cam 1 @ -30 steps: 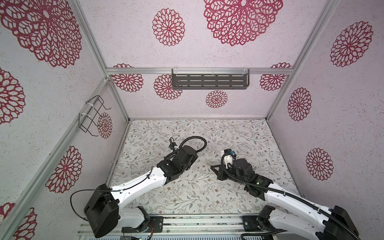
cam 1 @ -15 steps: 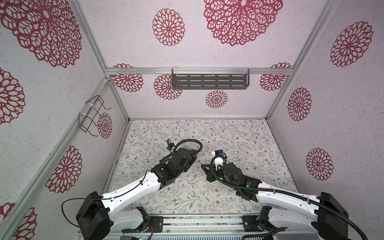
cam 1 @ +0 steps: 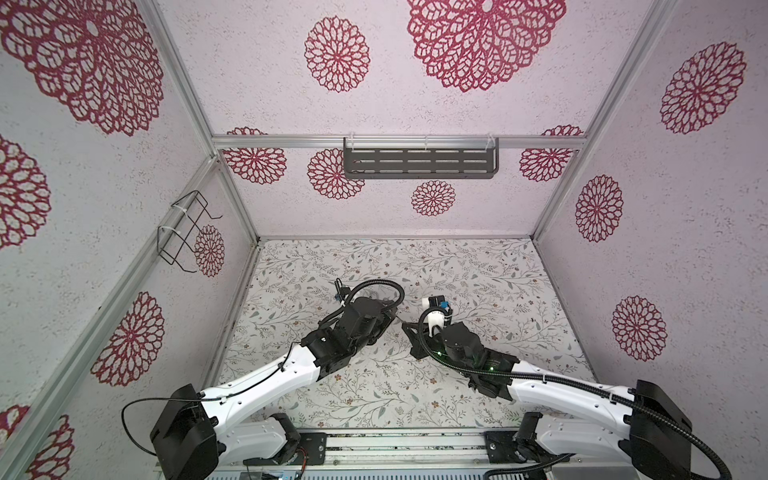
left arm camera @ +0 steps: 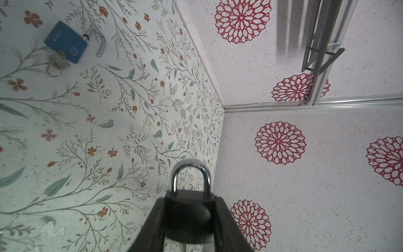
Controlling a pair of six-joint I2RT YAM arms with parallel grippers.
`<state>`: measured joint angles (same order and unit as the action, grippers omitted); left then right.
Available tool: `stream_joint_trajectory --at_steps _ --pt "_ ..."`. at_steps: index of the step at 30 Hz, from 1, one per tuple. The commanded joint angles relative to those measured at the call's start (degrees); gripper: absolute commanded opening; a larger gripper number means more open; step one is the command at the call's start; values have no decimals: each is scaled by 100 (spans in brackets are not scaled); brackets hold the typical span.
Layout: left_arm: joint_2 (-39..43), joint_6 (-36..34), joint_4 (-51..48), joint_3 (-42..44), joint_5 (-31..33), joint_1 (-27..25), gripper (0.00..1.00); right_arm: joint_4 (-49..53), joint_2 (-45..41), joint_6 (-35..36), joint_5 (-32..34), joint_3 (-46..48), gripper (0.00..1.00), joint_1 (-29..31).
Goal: Unlock with the key
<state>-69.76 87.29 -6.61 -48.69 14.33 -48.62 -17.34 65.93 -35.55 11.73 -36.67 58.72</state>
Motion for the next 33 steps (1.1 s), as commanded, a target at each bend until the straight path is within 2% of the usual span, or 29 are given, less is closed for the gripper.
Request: stream_joint_trajectory --at_steps 1,27,33 --pt "38 43 149 -31 0 -60 0 -288 -43 146 150 -227 0 51" --pt "-128 113 328 -148 -220 -139 0 -190 151 313 578 -368 0 62" --pt "-164 79 244 -243 -191 -240 0 61 296 443 571 -637 0 61"
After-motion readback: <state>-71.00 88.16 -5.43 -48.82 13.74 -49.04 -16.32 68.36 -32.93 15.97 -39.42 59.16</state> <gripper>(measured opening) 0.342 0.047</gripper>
